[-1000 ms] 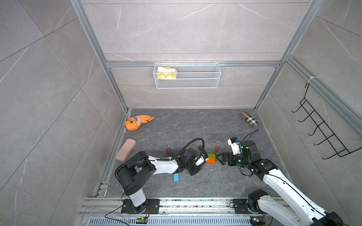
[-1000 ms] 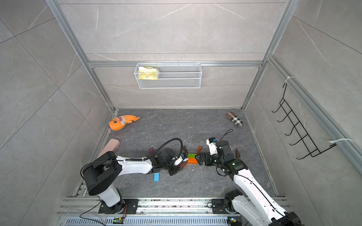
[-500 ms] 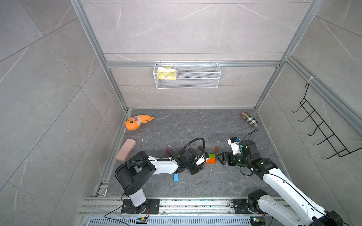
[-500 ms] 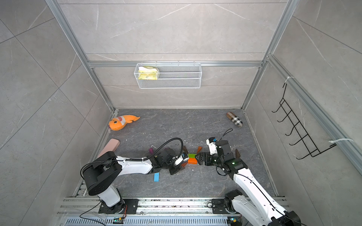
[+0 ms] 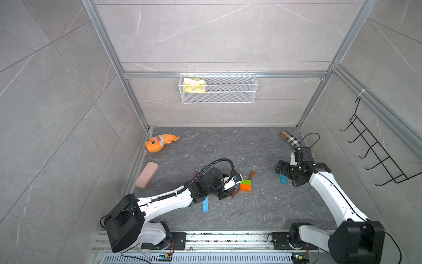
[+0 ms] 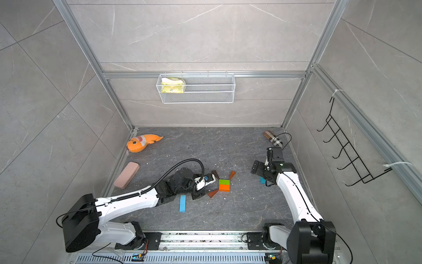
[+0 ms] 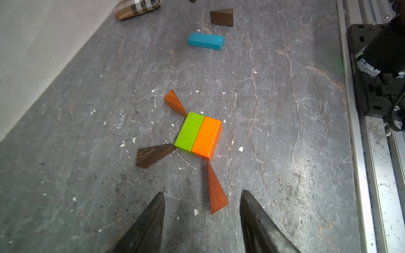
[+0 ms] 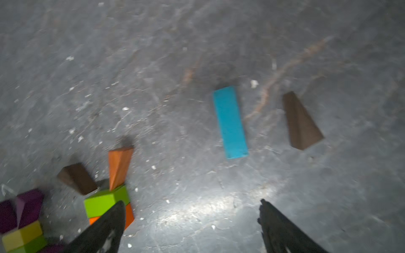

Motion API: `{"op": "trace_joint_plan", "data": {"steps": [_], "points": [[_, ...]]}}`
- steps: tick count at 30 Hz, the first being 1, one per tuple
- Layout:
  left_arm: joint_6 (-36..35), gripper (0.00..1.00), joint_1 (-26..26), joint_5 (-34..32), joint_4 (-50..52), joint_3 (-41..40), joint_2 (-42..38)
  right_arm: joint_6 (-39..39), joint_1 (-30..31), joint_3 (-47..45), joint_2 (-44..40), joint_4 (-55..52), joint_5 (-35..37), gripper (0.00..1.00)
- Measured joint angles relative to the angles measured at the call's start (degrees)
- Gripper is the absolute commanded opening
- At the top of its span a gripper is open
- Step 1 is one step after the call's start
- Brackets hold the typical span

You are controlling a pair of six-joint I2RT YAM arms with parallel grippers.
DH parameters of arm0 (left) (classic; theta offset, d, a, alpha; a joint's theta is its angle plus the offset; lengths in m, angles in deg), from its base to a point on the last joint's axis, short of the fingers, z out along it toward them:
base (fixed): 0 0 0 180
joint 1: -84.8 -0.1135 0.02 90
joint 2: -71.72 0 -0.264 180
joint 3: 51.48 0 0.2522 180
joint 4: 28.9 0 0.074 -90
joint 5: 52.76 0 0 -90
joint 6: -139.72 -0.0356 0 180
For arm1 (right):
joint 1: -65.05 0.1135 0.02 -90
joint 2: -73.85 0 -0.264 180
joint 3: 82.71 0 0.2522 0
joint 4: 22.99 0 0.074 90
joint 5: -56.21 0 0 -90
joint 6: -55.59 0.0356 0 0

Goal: Assemble a small pinwheel with building blocks
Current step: Assemble the building block at the center of the board.

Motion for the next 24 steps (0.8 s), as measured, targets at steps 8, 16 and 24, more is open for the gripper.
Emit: {"op": "trace_joint_plan", "data": {"steps": [8,16,24], "points": [[-0.42,1.00,-2.67,0.98,11.08,7.69,-2.95,-11.15,-10.08,10.80,12.92,-5.03,5.57,0.91],[4.39,1.00,-7.41,11.02,11.80,4.04,-6.78,-30.05,-13.92,17.16,17.16,-5.90,8.37,0.87],[3.91,1.00,-7.15,10.40,12.28,3.04,-13.97,-31.28,-15.56,12.31,19.12,-4.13,3.30,0.68]]}}
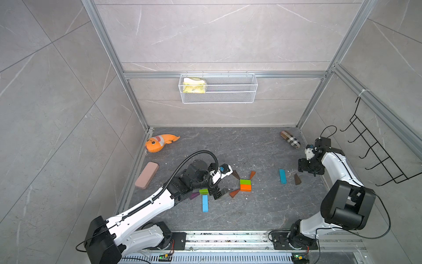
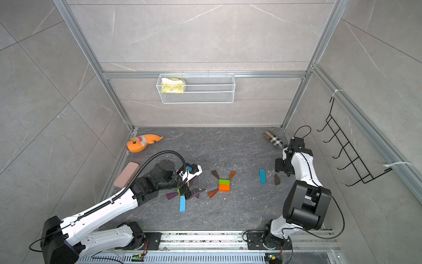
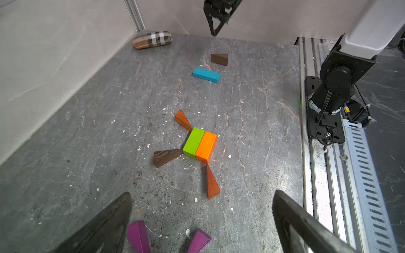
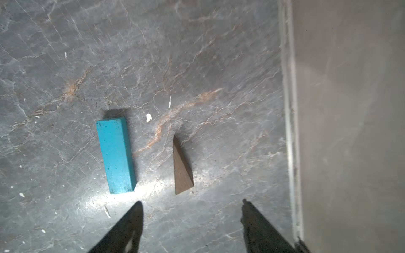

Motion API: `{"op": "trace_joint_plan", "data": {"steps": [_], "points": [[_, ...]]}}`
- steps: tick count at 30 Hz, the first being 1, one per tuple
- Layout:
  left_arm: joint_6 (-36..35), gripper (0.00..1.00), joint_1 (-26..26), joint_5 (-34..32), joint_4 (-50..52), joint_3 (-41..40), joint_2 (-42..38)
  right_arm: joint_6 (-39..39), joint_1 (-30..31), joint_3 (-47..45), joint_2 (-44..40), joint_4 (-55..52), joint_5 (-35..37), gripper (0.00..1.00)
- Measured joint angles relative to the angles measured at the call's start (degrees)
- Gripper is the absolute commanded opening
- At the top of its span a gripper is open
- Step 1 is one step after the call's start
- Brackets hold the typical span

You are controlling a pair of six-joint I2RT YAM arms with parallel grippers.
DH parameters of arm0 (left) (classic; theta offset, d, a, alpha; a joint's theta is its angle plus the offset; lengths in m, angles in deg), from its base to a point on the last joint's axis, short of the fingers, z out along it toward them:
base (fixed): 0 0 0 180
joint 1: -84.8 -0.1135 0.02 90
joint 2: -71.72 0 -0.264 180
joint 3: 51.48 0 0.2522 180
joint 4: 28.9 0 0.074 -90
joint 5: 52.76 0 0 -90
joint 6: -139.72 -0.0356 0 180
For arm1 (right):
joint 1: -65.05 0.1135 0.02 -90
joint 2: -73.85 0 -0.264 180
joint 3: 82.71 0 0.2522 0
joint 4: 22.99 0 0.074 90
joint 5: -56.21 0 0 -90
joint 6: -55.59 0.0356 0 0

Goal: Assemble a small pinwheel with building blocks
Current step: Assemble the building block at the center of the board, then pick up the building block from the center of the board.

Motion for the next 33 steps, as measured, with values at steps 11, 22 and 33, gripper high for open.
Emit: {"op": "trace_joint_plan", "data": {"steps": [11,22,33], "points": [[-0.68,1.00,0.00,0.50,0.46,-0.72,-0.11,3.08,0.00,-8.20,3.63,8.33,-1.62,0.62],[-1.22,1.00,0.00,0.50,0.66,-0.72,1.92,4.81,0.00,-8.31,6.56,10.82,0.28,0.53],[-1.77,1.00,0.00,0.50,0.90,-0.72,2.49,6.47,0.00,-8.44,6.82,8.96,1.42,0.39]]}}
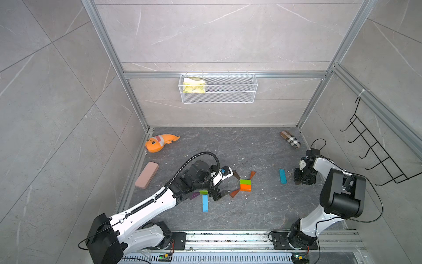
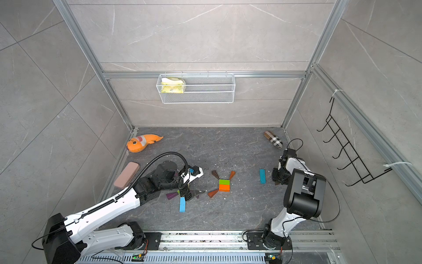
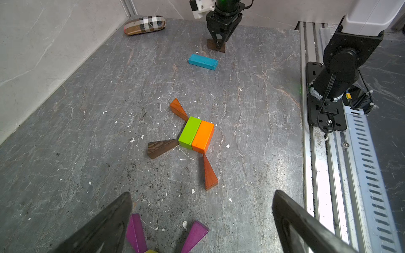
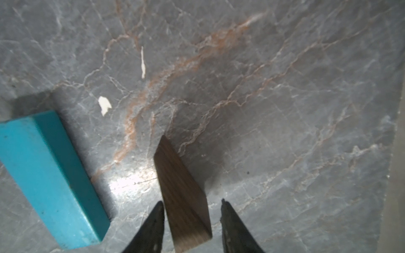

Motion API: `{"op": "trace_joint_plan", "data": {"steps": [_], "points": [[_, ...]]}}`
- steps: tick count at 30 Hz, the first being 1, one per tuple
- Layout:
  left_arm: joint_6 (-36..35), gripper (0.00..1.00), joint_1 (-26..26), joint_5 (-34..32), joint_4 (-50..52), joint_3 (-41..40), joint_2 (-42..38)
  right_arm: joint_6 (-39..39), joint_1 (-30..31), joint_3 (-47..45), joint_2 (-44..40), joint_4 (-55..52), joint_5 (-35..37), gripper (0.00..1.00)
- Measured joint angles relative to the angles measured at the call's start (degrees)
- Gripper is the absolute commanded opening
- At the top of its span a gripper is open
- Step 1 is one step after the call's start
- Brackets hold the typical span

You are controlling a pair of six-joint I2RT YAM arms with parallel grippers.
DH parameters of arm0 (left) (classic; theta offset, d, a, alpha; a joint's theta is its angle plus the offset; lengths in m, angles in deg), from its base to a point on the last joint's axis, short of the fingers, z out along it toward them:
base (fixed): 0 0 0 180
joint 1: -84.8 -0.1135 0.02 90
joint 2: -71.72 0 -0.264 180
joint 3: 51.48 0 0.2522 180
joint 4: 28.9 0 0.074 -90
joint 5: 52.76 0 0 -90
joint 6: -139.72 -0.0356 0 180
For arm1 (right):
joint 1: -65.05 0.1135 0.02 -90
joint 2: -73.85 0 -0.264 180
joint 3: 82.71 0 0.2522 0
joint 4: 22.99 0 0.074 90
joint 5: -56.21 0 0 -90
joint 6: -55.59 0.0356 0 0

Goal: Assemble a small pinwheel with building blocks
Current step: Pick up the building block from the center of the board.

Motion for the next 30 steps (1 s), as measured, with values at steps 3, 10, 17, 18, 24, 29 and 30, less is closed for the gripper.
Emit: {"op": "trace_joint_plan", "data": {"steps": [3,10,17,18,24,29,30], "points": [[-0.07,1.00,0.00,0.00,0.02,0.00,0.04,0.17,0.00,-0.02,0.00,0.00,-0.04,0.31],[-0.37,1.00,0.00,0.00,0.09,0.00,0.22,0.00,0.00,0.00,0.00,0.00,-0.04,0.17],[-0.42,1.00,0.00,-0.02,0.17,0.00,0.22,-0.48,0.00,0.00,-0.09,0.00,-0.02,0.13],[-0.42,1.00,0.00,-0.02,0.17,0.00,0.24,-0.70,0.00,0.00,-0.20,-0.02,-0.02,0.13],[-0.46,1.00,0.00,-0.11,0.07,-0.07,0.20,-3.76,0.26,-0.37,-6.03,0.09,-1.55,0.12],[-1.55,1.00,-0.02,2.62,-1.09,-2.25,-1.07,-7.45,3.91,-0.33,-12.68,0.46,-3.98,0.12],[-2.14,1.00,-0.02,3.67,-1.84,-3.17,-1.60,-8.26,5.29,-0.31,-13.33,0.44,-4.68,0.12]]}}
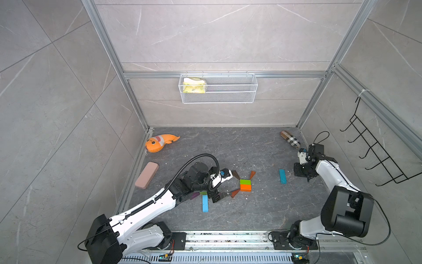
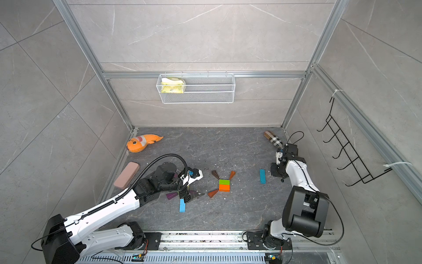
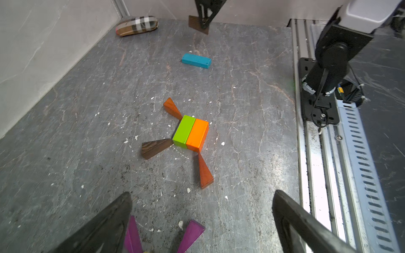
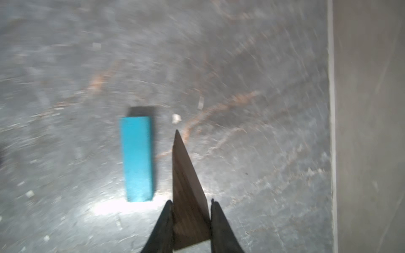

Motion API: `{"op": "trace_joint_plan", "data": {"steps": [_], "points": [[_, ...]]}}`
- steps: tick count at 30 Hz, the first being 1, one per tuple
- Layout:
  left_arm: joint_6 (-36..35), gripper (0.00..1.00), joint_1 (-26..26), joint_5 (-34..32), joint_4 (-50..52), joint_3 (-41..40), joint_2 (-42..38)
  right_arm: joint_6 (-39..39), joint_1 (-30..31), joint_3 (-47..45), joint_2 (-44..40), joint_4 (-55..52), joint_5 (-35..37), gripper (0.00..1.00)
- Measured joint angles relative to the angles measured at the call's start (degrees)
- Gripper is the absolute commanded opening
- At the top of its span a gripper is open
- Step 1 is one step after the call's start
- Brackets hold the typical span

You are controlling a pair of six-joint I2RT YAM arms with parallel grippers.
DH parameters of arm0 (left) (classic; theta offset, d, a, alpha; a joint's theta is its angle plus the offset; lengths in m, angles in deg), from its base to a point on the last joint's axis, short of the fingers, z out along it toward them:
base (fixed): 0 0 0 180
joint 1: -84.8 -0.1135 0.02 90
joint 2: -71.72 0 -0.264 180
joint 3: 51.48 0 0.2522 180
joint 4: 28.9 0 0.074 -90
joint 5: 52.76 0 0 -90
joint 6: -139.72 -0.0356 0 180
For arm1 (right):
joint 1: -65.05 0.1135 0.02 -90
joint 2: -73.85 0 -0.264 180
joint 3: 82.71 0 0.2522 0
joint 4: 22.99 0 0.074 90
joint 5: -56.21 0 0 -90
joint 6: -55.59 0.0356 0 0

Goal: Assemble a small pinwheel with building blocks
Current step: Pick up the building block from the center of the board, then assemble the building block at the center of the board.

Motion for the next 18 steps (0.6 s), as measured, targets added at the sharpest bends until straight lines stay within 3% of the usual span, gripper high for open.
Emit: {"op": "trace_joint_plan", "data": {"steps": [7,18], "points": [[-8.02,1.00,0.02,5.99,-5.97,-8.70,-3.91,-6.32,9.62,0.55,-0.35,-1.22,-5.90,0.12],[-14.34,1.00,-0.02,2.91,-10.27,-10.40,-2.36,-13.97,21.70,-0.09,-6.34,-4.42,-7.74,0.15]]}}
